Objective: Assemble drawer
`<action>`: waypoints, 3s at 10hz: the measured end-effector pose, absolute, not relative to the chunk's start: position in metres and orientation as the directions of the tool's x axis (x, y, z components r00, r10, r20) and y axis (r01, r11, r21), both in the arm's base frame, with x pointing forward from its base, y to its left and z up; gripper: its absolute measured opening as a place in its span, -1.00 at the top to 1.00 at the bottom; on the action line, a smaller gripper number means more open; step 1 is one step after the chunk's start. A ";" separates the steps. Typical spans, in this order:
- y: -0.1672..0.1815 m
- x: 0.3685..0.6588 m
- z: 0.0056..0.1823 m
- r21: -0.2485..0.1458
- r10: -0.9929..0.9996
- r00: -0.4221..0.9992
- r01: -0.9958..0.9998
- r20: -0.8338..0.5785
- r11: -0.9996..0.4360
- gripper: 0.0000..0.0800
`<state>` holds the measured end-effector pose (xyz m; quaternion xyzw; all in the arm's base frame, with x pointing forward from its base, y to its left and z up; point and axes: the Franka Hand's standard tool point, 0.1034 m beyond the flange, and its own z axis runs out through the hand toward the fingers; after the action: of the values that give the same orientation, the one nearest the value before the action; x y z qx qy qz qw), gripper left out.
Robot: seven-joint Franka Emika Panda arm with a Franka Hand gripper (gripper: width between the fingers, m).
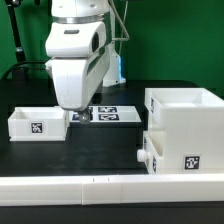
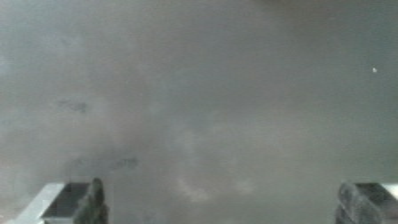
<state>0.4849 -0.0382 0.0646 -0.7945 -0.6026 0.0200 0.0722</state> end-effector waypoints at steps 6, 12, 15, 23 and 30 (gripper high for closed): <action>-0.077 0.459 0.074 -0.060 0.840 0.542 0.840 0.028 -0.540 -0.62; -0.088 0.450 0.071 -0.045 0.523 0.852 0.524 0.018 -0.851 -0.62; -0.092 0.435 0.050 -0.012 0.143 0.989 0.144 0.035 -0.990 -0.62; -0.094 0.408 0.025 -0.019 -0.037 0.999 -0.036 0.013 -0.999 -0.62; -0.088 0.397 0.006 -0.021 -0.007 1.000 -0.007 -0.005 -1.000 -0.62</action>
Offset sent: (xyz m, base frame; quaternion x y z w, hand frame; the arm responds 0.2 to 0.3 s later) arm -0.0272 -0.0352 0.0078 -0.0497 0.0072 0.1080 0.9929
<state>0.3968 -0.0880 0.0060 -0.9999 0.0036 0.0026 0.0105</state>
